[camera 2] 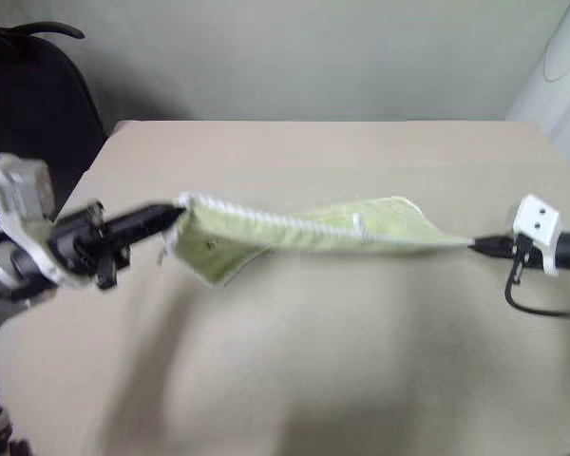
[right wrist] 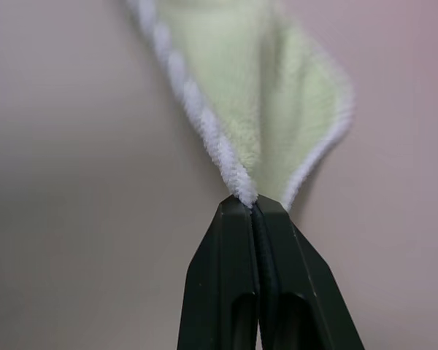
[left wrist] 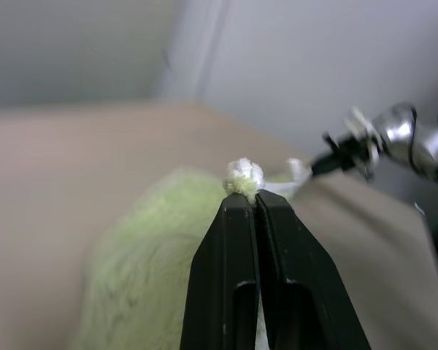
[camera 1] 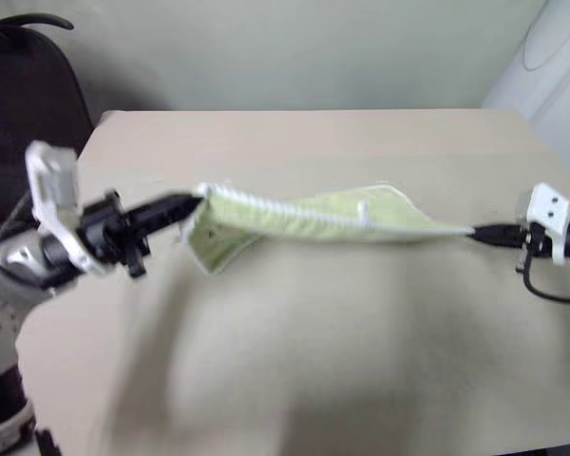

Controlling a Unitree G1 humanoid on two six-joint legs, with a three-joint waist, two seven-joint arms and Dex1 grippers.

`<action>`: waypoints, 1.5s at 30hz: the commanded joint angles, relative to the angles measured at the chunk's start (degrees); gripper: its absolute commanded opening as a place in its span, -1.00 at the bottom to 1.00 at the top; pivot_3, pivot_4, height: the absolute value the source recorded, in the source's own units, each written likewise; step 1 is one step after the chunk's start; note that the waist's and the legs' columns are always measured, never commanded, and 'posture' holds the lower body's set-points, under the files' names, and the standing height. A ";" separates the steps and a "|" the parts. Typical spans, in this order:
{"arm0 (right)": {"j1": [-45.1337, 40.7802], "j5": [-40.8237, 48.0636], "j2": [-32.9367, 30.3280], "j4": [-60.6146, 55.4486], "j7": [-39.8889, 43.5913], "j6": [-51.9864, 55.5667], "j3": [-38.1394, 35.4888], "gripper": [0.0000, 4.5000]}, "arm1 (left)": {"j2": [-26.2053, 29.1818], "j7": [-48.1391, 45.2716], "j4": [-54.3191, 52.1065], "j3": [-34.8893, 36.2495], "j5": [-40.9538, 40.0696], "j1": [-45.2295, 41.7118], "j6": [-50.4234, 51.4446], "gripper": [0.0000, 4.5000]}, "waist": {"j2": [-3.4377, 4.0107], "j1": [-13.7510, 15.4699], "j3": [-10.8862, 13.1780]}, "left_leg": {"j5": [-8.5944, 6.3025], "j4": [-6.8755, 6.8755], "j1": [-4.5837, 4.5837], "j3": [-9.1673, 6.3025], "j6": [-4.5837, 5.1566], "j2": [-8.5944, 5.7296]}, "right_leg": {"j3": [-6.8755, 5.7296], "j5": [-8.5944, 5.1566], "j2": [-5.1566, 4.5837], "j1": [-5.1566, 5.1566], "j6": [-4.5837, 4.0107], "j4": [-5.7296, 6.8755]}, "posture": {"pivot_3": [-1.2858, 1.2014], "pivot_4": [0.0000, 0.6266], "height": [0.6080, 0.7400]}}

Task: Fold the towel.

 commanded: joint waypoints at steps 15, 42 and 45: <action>-15.67 -10.29 4.13 12.45 -4.52 -8.66 6.65 -1.00 | -4.20 5.71 -3.07 -0.13 -0.02 12.25 -3.35 -0.99 | 0.10 -0.91 -0.09 | -0.35 0.17 0.81 0.07 0.13 0.13 | 0.08 -0.08 0.12 0.61 -0.11 0.46 | 0.03 -0.52 1.00; -49.95 -39.36 27.74 58.10 -33.86 -26.52 24.99 -0.58 | -13.72 19.42 10.25 -6.04 16.15 4.32 -8.81 -0.53 | 0.24 -0.63 -0.09 | -0.36 0.23 0.25 0.07 -0.06 0.33 | 0.01 -0.08 0.23 0.12 -0.23 0.57 | 0.03 -0.52 1.00; -49.85 -39.48 27.16 57.95 -35.07 -27.47 24.65 -0.16 | -13.54 19.23 10.04 -5.56 15.76 4.55 -8.36 -0.08 | 0.24 -0.64 -0.09 | -0.38 0.22 0.25 0.07 -0.08 0.36 | 0.01 -0.08 0.25 0.12 -0.24 0.57 | 0.03 -0.52 1.00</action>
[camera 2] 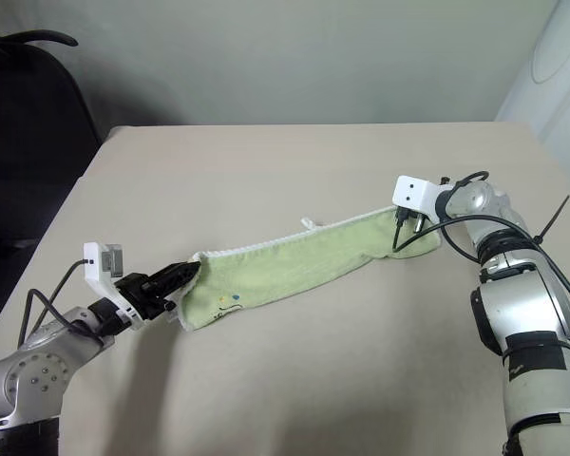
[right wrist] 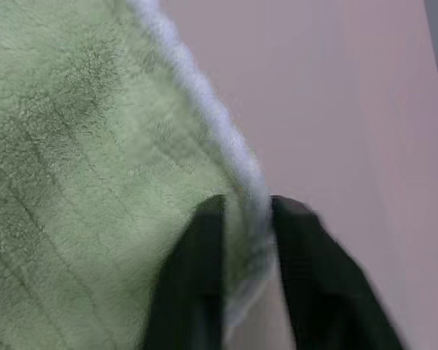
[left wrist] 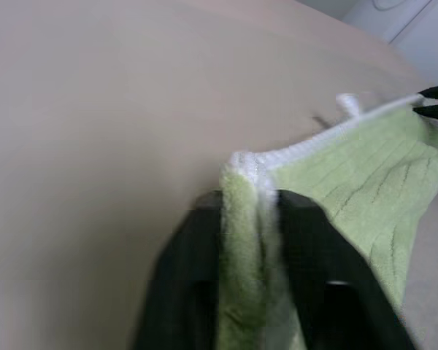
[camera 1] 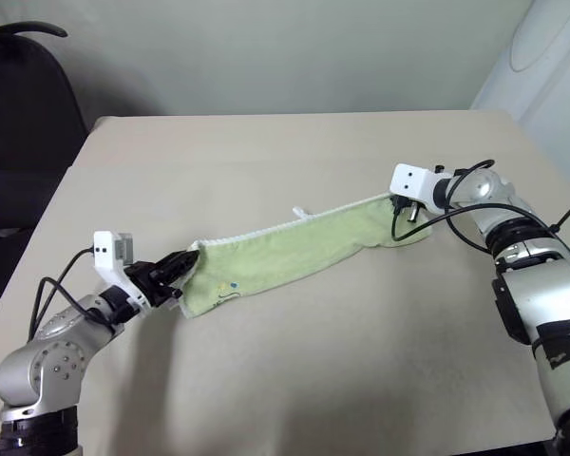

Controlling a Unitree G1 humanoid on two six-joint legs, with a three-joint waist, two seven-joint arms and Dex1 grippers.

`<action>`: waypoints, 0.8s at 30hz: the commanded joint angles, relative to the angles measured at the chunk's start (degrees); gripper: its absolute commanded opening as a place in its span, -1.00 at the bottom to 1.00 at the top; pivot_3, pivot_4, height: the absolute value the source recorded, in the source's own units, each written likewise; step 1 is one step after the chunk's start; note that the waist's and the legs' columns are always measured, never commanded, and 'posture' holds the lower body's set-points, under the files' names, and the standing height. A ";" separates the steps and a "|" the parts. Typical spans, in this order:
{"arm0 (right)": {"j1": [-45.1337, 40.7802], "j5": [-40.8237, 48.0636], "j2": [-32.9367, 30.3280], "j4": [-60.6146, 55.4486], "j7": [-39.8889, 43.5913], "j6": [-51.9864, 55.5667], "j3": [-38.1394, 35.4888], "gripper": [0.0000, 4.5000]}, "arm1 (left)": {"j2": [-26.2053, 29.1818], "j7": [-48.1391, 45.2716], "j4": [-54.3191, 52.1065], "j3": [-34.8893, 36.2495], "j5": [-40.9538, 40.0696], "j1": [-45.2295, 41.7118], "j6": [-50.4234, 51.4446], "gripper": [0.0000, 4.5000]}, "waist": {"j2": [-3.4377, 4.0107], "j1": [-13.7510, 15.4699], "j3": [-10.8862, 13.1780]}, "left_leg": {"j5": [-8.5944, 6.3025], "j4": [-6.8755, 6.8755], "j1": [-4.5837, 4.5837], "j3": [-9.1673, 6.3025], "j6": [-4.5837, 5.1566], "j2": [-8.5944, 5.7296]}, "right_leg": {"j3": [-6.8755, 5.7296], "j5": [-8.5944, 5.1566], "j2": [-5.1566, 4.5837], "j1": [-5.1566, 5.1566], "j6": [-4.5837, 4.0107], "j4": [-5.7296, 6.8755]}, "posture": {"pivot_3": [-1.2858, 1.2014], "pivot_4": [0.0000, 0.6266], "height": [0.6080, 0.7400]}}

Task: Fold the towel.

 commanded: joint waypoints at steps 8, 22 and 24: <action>-0.37 4.24 -4.73 -1.72 -5.60 -2.45 -5.58 0.90 | 1.77 -0.19 -1.70 1.58 3.22 2.89 -2.38 0.98 | 0.00 -0.04 0.00 | -0.03 -0.01 0.00 0.01 -0.05 0.04 | 0.01 0.00 0.03 0.00 -0.02 -0.01 | 0.03 -0.52 1.00; 21.20 45.36 -5.73 -36.52 7.09 68.76 -38.14 0.96 | 0.89 0.64 -8.28 2.61 7.95 2.16 -10.83 1.00 | -0.06 0.51 -0.03 | 0.02 0.00 0.04 0.02 -0.29 0.23 | 0.08 -0.05 0.35 0.03 -0.15 -0.09 | 0.03 -0.52 1.00; 24.58 49.29 -4.61 -42.16 2.01 77.47 -43.09 0.96 | 1.28 -1.11 -9.88 0.25 7.37 0.89 -10.56 1.00 | -0.06 0.31 -0.03 | 0.02 0.00 0.13 0.04 -0.32 0.27 | 0.13 -0.07 0.41 0.02 -0.19 -0.10 | 0.03 -0.52 1.00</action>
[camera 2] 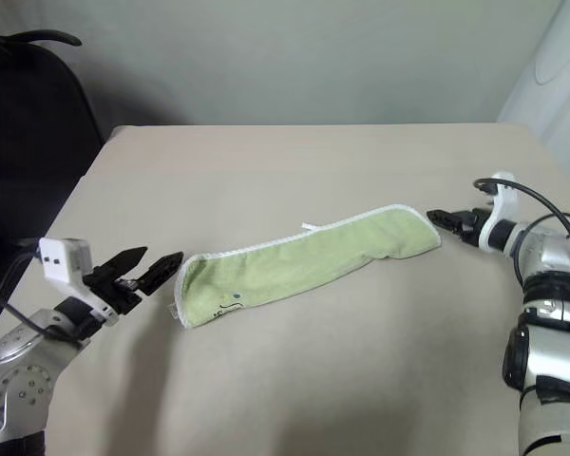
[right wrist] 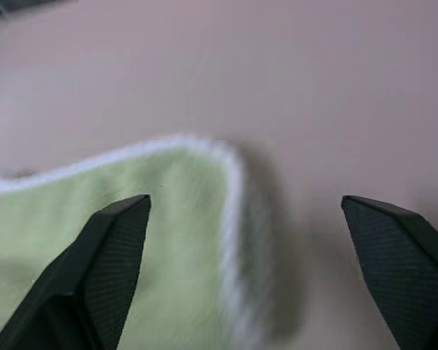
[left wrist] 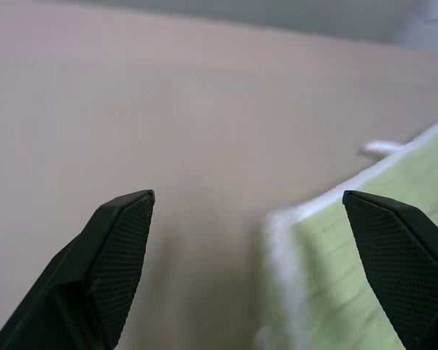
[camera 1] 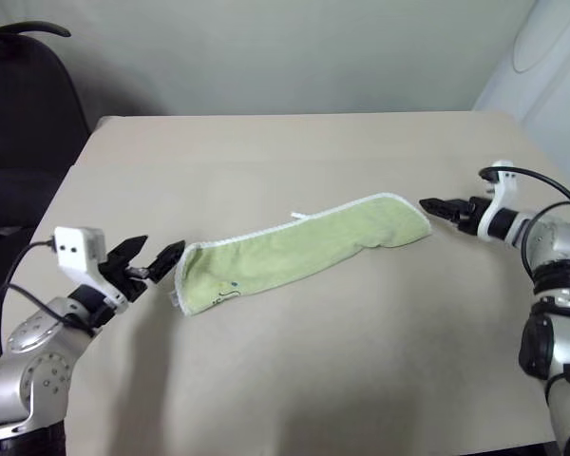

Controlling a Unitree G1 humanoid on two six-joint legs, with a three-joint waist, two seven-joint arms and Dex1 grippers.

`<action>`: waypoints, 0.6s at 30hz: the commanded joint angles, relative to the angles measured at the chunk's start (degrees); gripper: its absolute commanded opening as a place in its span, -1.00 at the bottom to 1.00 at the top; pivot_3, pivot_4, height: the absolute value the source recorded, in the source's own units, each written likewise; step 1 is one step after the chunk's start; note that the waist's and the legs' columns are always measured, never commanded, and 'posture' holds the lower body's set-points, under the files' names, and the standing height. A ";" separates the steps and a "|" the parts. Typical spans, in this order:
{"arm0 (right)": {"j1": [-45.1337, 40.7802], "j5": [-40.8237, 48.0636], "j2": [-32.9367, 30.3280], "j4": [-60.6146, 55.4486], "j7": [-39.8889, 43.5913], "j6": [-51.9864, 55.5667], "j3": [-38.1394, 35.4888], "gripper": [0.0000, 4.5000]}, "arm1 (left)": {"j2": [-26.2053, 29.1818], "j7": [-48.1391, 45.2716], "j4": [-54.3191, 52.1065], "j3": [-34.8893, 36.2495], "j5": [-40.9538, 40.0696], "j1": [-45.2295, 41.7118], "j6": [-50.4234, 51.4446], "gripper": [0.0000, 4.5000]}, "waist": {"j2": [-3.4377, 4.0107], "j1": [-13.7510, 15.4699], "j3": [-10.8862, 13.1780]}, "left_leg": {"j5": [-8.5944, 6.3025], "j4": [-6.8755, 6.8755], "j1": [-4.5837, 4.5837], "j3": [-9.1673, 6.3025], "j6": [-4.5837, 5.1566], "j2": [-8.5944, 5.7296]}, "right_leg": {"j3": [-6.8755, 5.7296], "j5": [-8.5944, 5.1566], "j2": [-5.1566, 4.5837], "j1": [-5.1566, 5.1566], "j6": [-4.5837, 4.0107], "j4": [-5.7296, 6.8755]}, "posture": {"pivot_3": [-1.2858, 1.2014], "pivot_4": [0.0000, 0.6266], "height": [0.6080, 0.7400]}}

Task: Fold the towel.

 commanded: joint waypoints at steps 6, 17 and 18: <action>7.76 13.86 4.35 -19.87 -15.66 27.50 -17.26 0.96 | 2.27 -6.97 -6.76 -9.22 -0.06 -3.77 -0.78 1.00 | 0.00 -0.39 0.00 | -0.01 -0.04 0.18 -0.01 -0.08 0.09 | 0.02 -0.06 0.13 0.05 -0.10 0.02 | 0.03 -0.52 1.00; 6.59 15.71 12.68 -18.17 -26.52 30.21 -21.28 0.96 | 0.44 -8.36 -6.57 -13.99 1.40 -5.71 -1.97 1.00 | -0.01 -0.92 -0.01 | -0.05 -0.01 0.21 -0.05 -0.06 0.13 | 0.05 -0.08 0.21 0.05 -0.13 0.01 | 0.03 -0.52 1.00; 5.93 15.59 13.22 -16.66 -27.09 29.30 -21.42 0.96 | 0.21 -8.34 -6.59 -14.23 1.54 -5.75 -2.05 1.00 | -0.02 -0.99 -0.01 | -0.05 0.00 0.23 -0.05 -0.06 0.14 | 0.05 -0.08 0.21 0.06 -0.13 0.01 | 0.03 -0.52 1.00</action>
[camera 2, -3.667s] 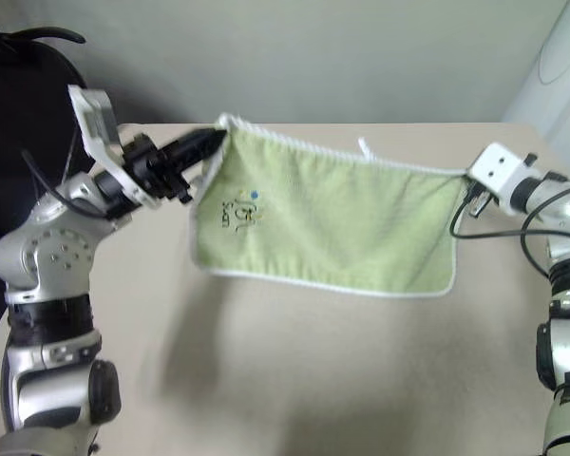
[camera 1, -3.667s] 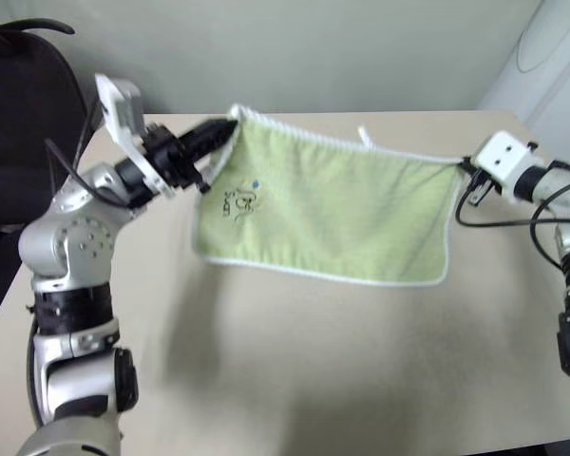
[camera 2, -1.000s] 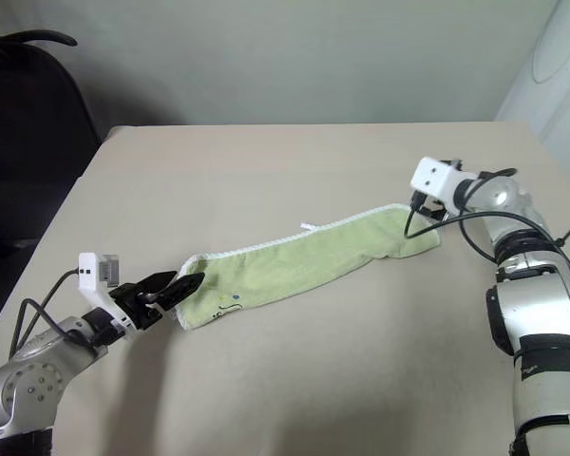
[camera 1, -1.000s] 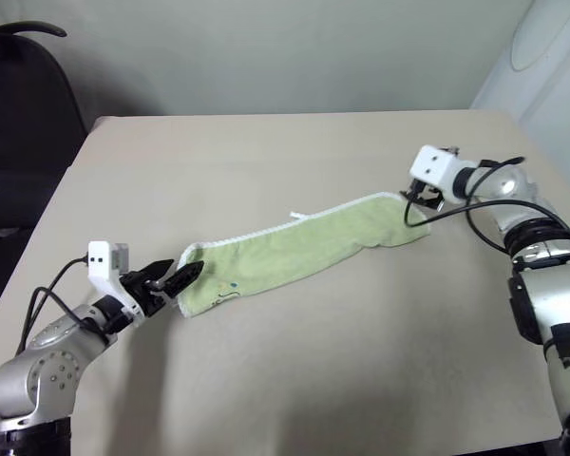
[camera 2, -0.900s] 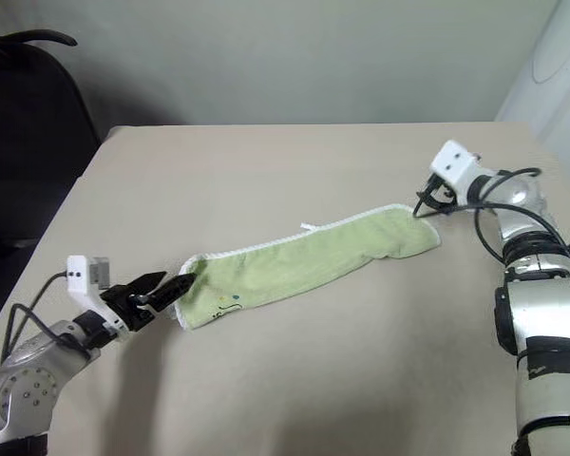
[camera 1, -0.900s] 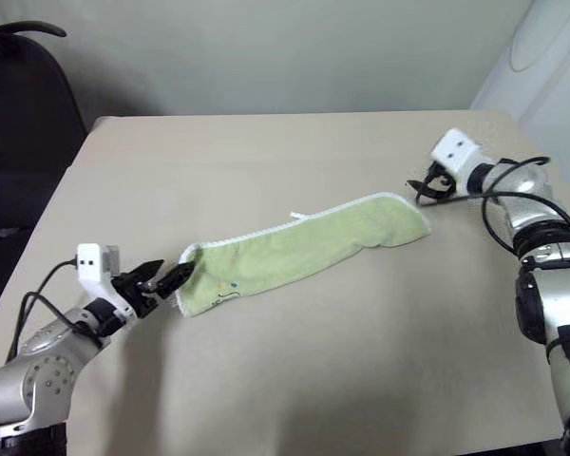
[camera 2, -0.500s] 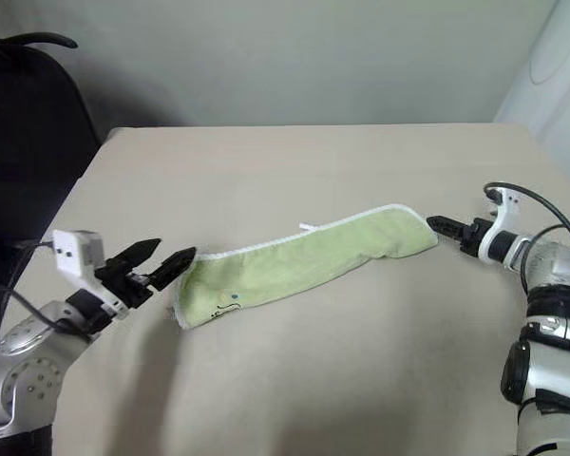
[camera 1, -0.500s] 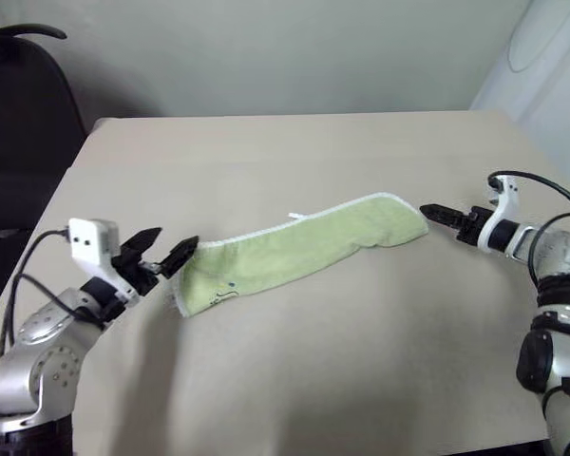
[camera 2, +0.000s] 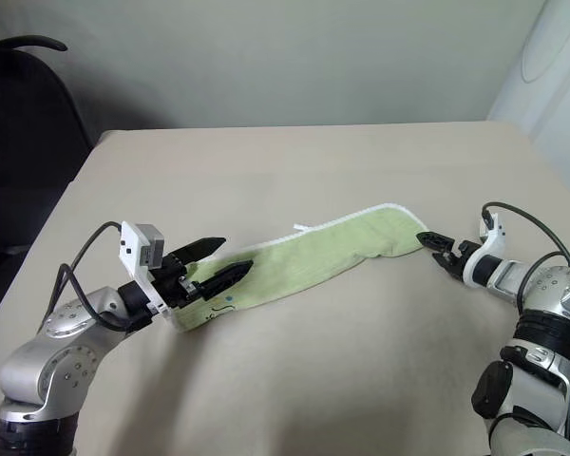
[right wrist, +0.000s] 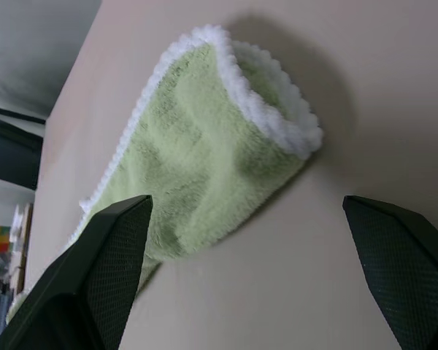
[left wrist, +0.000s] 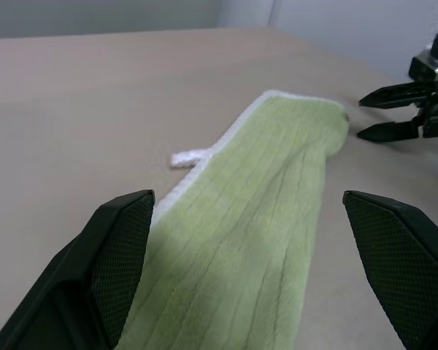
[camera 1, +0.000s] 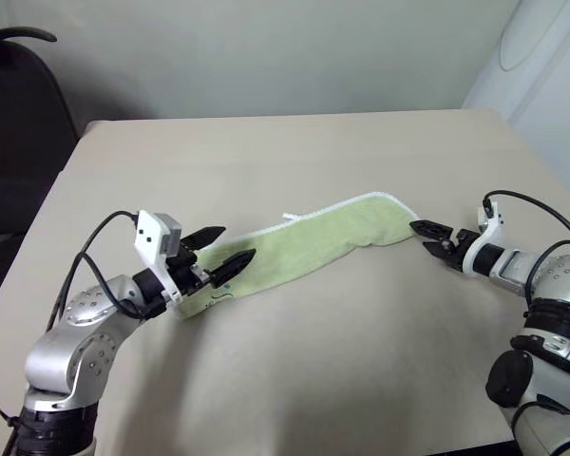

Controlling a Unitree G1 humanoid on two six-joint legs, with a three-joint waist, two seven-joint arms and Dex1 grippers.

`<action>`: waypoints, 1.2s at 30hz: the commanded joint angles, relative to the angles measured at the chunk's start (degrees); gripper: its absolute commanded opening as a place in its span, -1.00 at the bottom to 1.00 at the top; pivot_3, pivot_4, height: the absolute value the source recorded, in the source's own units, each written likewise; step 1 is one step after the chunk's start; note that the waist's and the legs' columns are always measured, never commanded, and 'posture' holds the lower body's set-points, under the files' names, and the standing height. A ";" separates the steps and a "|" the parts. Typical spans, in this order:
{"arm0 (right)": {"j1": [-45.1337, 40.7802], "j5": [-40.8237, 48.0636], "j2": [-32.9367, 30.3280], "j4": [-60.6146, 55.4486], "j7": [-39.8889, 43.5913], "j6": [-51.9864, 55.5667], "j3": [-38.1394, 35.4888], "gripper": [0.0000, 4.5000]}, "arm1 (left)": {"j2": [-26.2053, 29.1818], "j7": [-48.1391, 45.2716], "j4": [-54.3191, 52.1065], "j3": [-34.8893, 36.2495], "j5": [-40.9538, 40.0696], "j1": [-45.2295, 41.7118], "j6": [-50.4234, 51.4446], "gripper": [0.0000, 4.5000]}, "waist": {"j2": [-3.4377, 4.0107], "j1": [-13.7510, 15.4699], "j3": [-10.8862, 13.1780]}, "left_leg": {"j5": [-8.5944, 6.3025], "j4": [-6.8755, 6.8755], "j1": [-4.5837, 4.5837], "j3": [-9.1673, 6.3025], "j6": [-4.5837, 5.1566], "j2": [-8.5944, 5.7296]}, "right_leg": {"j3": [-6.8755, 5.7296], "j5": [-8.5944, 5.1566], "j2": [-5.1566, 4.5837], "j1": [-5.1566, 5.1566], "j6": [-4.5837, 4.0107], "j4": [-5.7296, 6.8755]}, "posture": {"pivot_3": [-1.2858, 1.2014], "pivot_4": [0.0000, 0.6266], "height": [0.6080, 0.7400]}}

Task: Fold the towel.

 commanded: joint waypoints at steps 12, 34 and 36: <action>-11.18 -0.63 3.76 22.52 -4.46 -16.71 1.87 0.89 | -2.91 0.63 -2.50 -2.01 2.35 0.58 -2.81 1.00 | -0.13 -1.32 -0.08 | -0.03 0.03 0.16 0.01 0.04 0.05 | 0.10 0.00 0.07 0.09 0.00 0.02 | 0.03 -0.52 1.00; -13.44 -1.22 -9.43 25.20 0.82 -30.47 5.15 -0.98 | -2.79 1.44 -3.02 -1.64 2.90 2.54 -4.13 1.00 | -0.08 0.72 -0.05 | -0.31 0.34 -0.02 0.01 0.17 0.03 | 0.06 -0.01 0.04 0.08 -0.02 0.08 | 0.03 -0.52 1.00; -13.35 -3.65 -10.45 21.63 4.83 -33.64 10.04 -0.98 | -2.73 1.35 -2.77 -1.79 3.06 2.42 -4.22 1.00 | -0.07 0.56 -0.04 | -0.30 0.30 -0.02 0.02 0.15 0.04 | 0.06 -0.01 0.05 0.07 -0.02 0.07 | 0.03 -0.52 1.00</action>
